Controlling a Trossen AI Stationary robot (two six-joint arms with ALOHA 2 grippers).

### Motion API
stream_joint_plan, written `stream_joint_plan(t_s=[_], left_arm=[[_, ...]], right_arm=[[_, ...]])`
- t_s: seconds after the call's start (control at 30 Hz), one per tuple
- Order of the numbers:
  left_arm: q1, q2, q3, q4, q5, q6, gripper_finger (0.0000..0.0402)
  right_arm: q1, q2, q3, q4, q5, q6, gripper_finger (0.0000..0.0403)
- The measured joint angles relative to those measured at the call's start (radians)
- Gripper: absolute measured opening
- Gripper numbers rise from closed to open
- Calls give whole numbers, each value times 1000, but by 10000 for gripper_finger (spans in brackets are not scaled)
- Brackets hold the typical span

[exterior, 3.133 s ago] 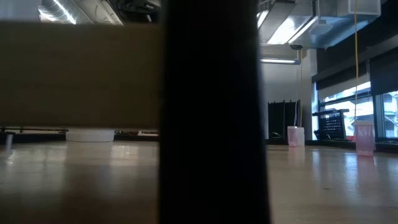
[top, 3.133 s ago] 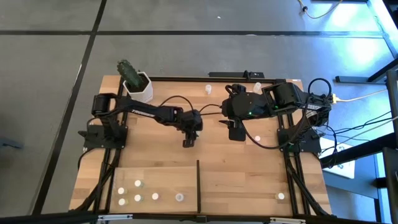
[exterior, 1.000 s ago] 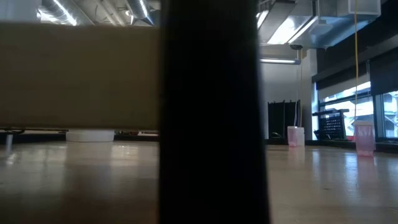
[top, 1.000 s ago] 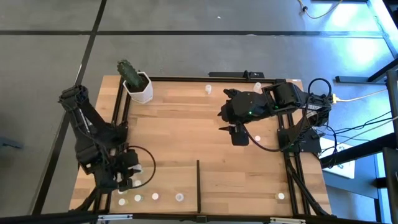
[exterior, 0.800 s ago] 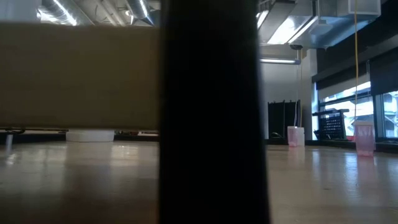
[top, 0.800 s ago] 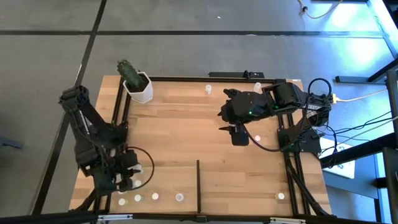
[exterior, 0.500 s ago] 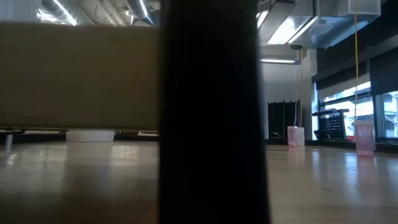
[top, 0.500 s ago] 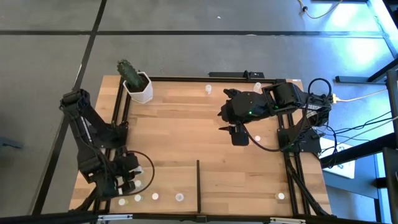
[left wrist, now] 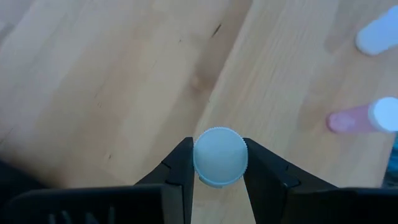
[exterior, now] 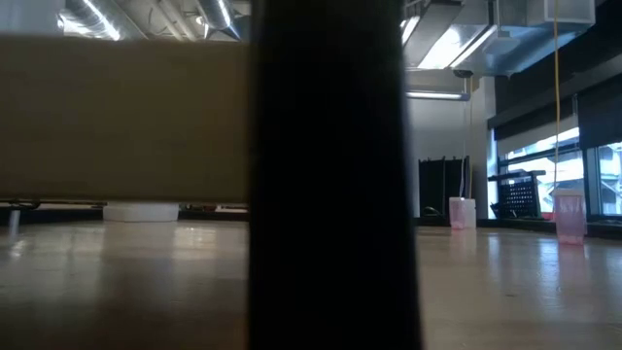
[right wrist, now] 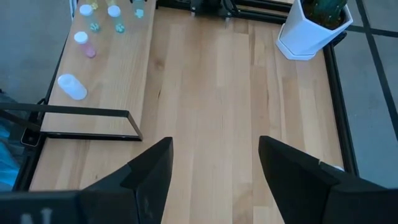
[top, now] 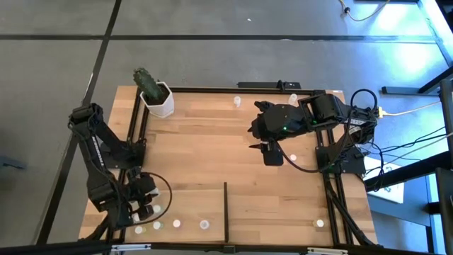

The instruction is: Pick and place medicine bottles onto shelf by color

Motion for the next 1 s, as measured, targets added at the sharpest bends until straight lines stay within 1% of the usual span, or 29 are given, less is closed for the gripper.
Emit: stream_joint_plan(t_s=[0.13, 0.33, 0.57, 0.73, 1.0], left_arm=[[-5, 0, -44, 54, 3, -23, 96], [-5, -1, -78, 109, 8, -23, 96], [-5, -1, -153, 209, 10, -23, 96], [-4, -1, -181, 235, 10, -23, 96], [-2, -1, -181, 216, 12, -23, 96]], right_arm=[[0, 0, 0, 0, 0, 1, 239], [0, 0, 0, 0, 0, 0, 239], [0, 0, 0, 0, 0, 2, 239], [0, 0, 0, 0, 0, 2, 239], [0, 0, 0, 0, 0, 0, 239]])
